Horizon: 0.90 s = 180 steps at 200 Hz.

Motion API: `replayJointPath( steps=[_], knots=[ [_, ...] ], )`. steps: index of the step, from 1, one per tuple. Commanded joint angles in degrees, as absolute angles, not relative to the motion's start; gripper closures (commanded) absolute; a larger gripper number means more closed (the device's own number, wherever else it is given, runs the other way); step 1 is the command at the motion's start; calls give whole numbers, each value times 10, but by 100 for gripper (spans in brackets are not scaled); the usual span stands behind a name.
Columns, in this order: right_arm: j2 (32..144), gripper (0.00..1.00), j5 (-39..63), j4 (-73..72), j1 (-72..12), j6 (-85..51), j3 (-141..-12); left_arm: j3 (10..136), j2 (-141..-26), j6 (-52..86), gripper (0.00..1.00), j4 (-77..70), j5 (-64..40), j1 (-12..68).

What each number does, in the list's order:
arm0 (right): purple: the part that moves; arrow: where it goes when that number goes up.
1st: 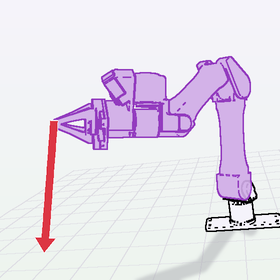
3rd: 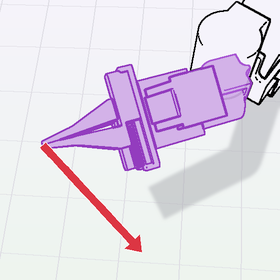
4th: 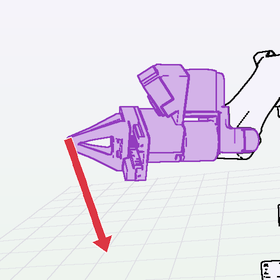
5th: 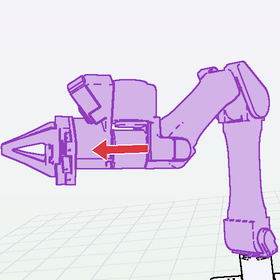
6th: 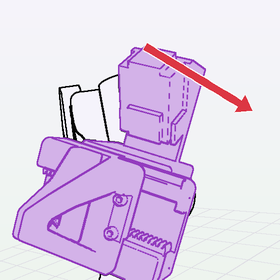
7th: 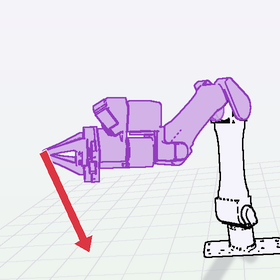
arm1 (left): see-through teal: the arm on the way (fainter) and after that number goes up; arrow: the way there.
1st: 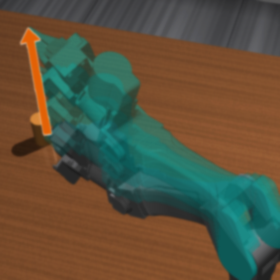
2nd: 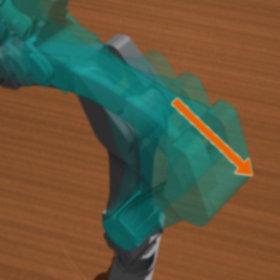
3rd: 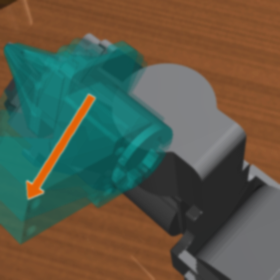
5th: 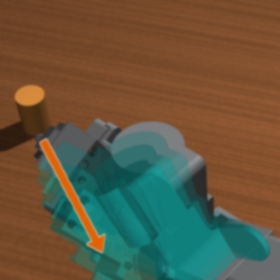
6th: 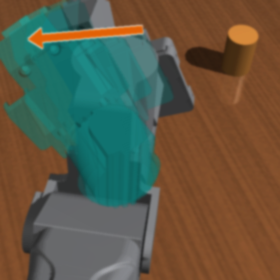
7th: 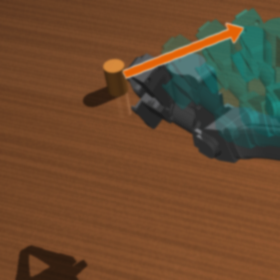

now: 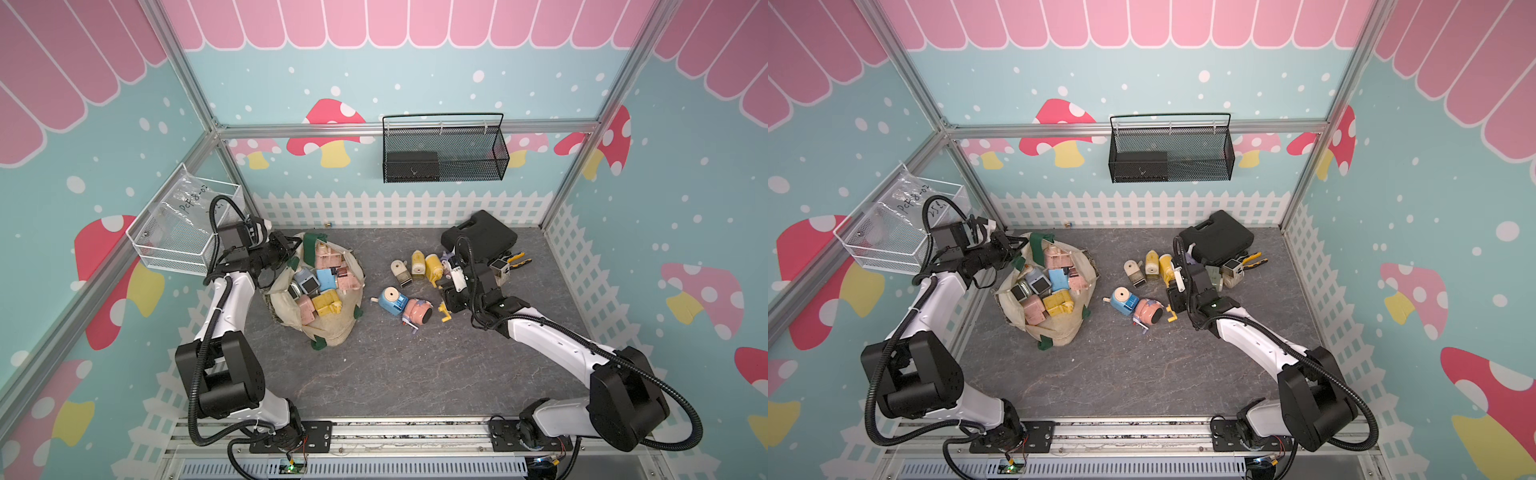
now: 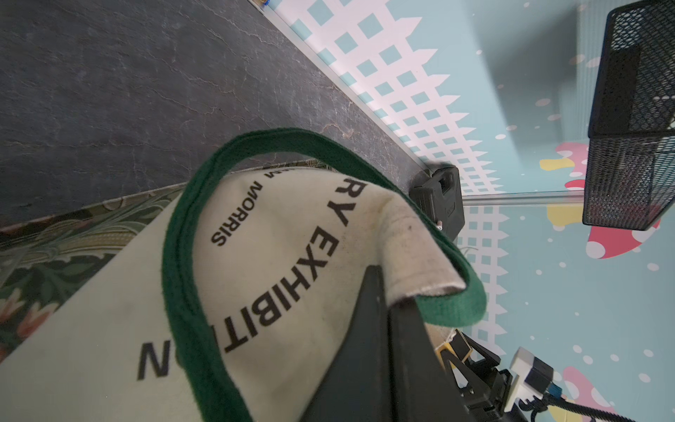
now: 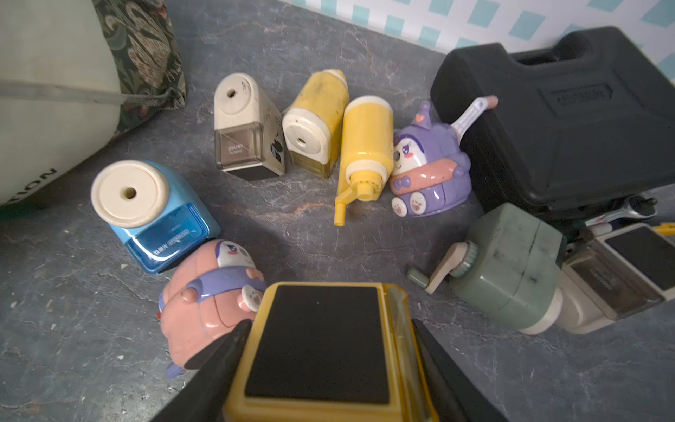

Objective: Take out the pencil sharpeners from the tote bags
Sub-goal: Place the pencil sharpener at the center of the board.

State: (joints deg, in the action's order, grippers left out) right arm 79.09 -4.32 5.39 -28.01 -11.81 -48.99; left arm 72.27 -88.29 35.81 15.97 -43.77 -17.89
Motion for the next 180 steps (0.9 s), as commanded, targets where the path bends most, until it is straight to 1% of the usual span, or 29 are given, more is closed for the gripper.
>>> replayJointPath(
  steps=[1,64,125,137,180],
  knots=[
    [811,45,-14,16,-261,-137,-475,721,-878,362,100,142,-447,-184],
    [893,46,49,13,-253,-151,-486,722,-880,363,100,141,-448,-183],
    [953,45,76,11,-254,-169,-527,721,-879,362,100,141,-447,-183],
    [960,43,76,11,-254,-172,-535,721,-879,362,100,142,-447,-183],
    [969,32,73,10,-254,-176,-548,722,-879,362,100,141,-447,-183]
  ],
)
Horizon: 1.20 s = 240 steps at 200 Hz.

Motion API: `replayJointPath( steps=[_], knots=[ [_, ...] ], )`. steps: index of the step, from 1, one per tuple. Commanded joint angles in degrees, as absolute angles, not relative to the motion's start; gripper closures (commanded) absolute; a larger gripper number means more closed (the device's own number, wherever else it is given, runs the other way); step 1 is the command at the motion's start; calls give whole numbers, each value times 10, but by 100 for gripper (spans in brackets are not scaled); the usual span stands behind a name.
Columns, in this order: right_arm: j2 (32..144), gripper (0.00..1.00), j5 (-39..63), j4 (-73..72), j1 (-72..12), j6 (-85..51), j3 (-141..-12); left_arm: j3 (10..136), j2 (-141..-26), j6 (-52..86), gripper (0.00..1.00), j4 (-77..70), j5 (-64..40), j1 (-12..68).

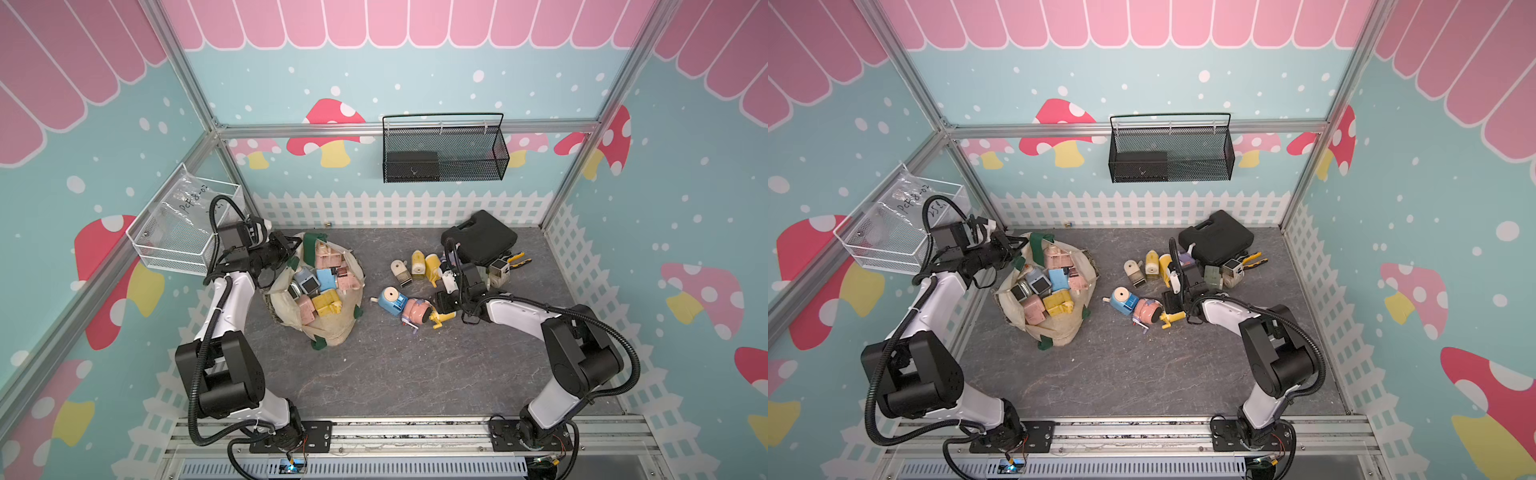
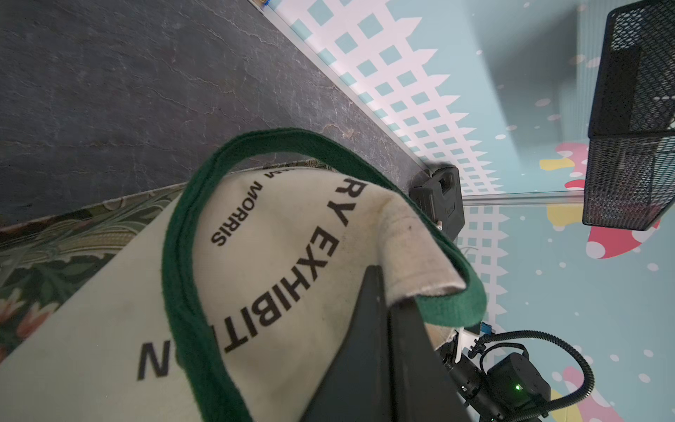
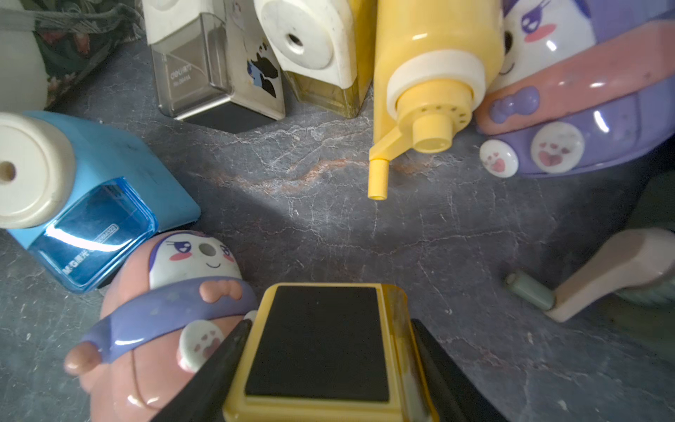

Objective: Take out the pencil sharpeners from the tote bags
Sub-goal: Place the pencil sharpener at the center of the board.

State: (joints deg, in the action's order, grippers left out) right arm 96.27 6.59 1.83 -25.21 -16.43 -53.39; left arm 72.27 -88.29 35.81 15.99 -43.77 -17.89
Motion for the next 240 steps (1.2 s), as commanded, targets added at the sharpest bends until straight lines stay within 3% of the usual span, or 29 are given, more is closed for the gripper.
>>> replayJointPath(
  steps=[1,18,46,121,160,201,240],
  knots=[
    [969,31,73,10,-253,-176,-548,722,-880,362,100,141,-447,-183],
    [970,23,76,10,-254,-171,-551,722,-880,362,100,141,-448,-183],
    [963,18,72,10,-253,-165,-549,722,-880,362,100,141,-448,-183],
    [840,19,69,-42,-254,-108,-499,721,-879,361,100,142,-447,-184],
    [763,22,135,-102,-260,-89,-471,721,-879,360,100,142,-446,-183],
    [751,23,121,-128,-361,-27,-487,720,-879,361,100,141,-446,-183],
    [818,24,107,-131,-468,-1,-565,720,-878,361,100,142,-446,-183]
  ],
)
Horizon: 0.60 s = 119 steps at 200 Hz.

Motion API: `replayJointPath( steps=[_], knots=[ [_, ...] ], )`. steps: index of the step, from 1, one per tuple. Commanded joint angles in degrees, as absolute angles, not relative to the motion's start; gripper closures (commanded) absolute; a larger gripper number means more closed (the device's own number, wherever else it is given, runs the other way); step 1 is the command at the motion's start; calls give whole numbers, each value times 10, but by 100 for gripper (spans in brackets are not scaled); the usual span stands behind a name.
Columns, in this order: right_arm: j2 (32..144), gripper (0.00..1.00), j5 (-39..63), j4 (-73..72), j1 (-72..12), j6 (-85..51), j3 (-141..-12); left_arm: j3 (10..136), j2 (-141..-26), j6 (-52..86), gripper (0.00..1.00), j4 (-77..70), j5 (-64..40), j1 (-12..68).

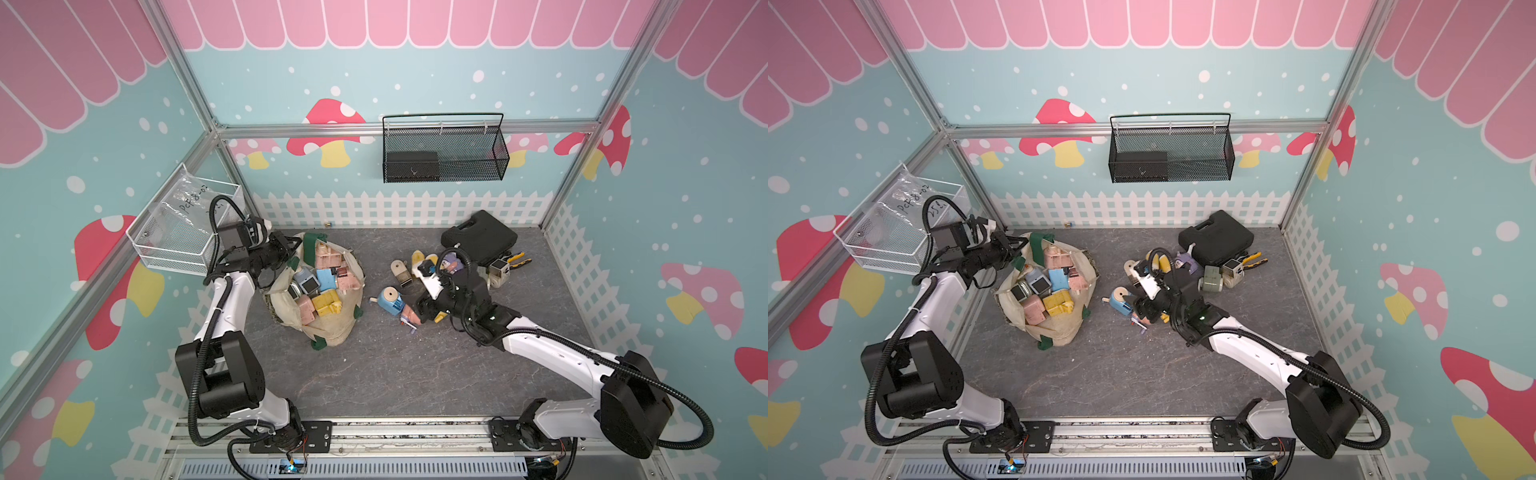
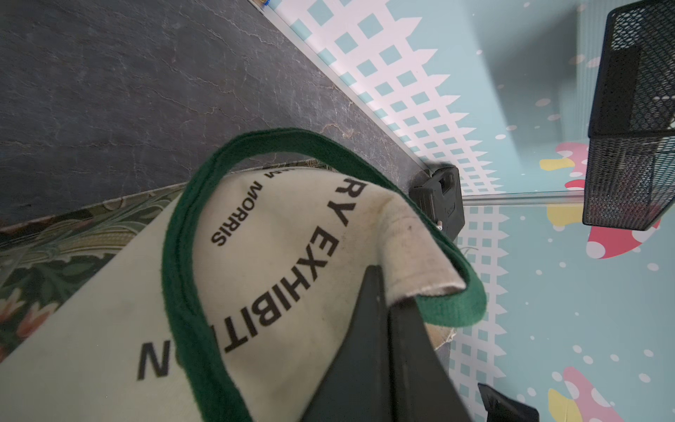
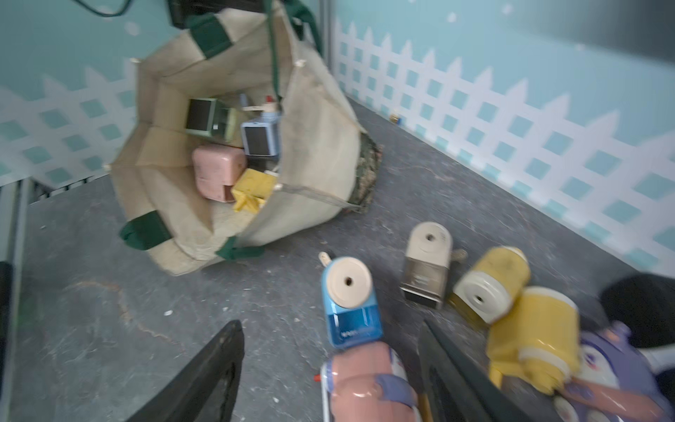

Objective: Take out the pencil sharpeners from the tote bags
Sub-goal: Place the pencil sharpener at the center of the board.

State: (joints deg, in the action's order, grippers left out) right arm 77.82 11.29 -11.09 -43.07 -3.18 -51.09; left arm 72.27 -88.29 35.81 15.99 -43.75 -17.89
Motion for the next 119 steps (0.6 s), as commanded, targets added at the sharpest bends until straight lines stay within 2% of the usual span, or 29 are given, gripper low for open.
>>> replayJointPath(
  steps=[1,63,119],
  knots=[
    [821,24,108,-131,-471,-2,-567,720,-878,361,100,142,-446,-183],
    [1007,26,107,-69,-572,-30,-775,721,-877,361,100,141,-448,-184],
    [1194,28,27,71,-606,-77,-991,721,-878,361,100,142,-448,-184]
  ],
)
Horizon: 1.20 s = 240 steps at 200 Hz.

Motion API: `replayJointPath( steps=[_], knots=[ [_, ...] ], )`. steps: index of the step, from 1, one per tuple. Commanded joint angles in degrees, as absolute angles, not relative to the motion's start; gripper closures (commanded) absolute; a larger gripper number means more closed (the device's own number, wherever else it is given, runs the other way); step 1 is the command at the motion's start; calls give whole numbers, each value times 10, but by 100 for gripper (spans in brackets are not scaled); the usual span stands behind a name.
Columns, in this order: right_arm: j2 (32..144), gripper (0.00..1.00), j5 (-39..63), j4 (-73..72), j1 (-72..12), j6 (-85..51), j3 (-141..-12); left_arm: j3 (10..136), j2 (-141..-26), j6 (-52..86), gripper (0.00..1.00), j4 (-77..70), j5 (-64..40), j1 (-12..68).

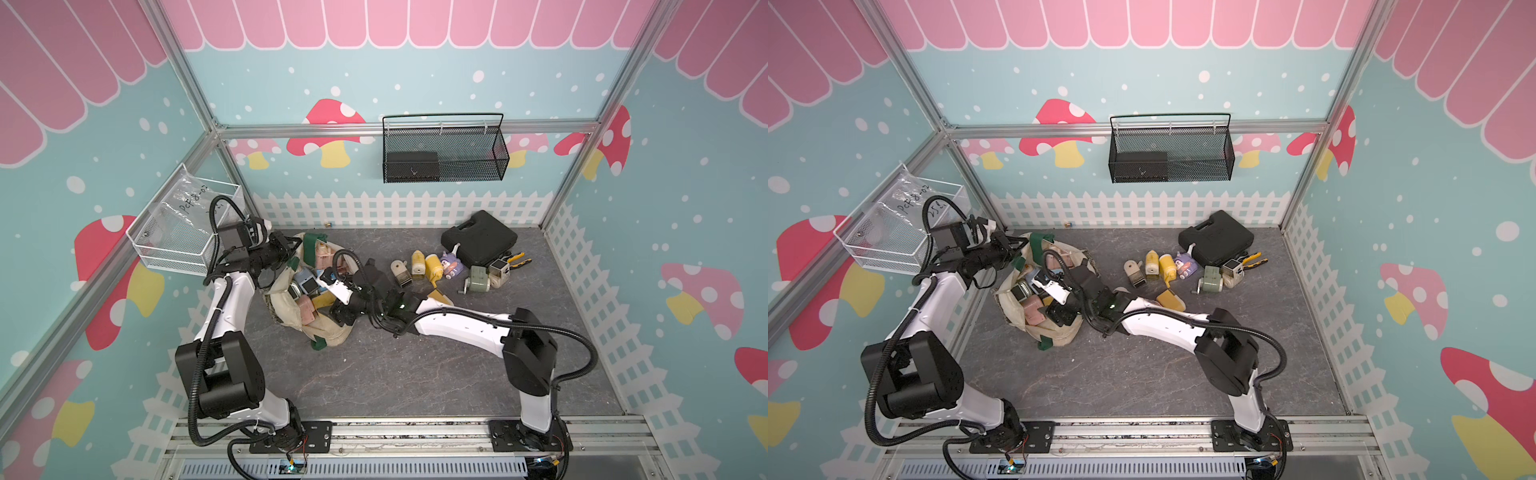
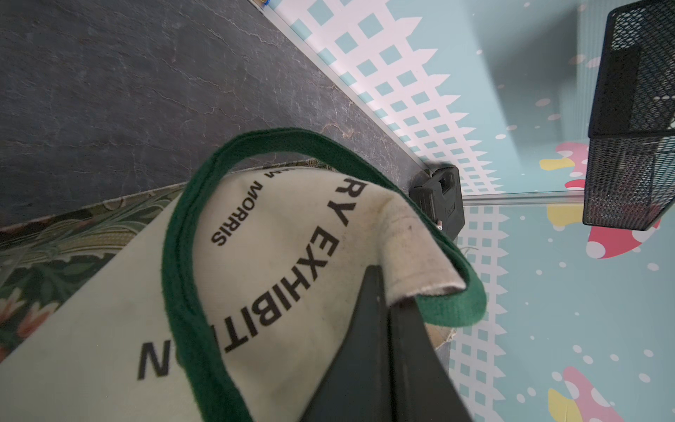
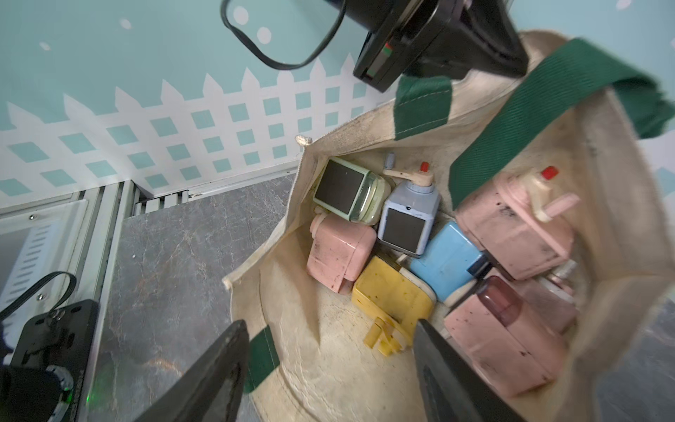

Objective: Take out the pencil sharpeners from the tote bags
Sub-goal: Place the pencil sharpener at the center of the board, then pick up the pencil sharpener from the canvas bag.

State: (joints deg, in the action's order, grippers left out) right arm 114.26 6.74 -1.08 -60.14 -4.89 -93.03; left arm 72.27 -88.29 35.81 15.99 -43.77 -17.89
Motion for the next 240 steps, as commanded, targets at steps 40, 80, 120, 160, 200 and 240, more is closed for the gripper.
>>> replayJointPath(
  steps=[40,80,120,160,200,240],
  knots=[
    [1262,30,-12,96,-606,-82,-1049,721,-877,362,100,142,-449,-184],
    [1331,30,-36,159,-605,-96,-1134,722,-878,362,100,141,-449,-184],
    [1378,31,-59,201,-605,-102,-1186,721,-878,362,100,142,-449,-184],
    [1396,32,-71,214,-605,-102,-1191,721,-877,362,100,142,-449,-184],
    [1404,35,-78,225,-605,-99,-1196,721,-878,362,100,142,-450,-185],
    [1415,38,-78,230,-604,-96,-1210,721,-877,362,100,142,-449,-184]
  ],
)
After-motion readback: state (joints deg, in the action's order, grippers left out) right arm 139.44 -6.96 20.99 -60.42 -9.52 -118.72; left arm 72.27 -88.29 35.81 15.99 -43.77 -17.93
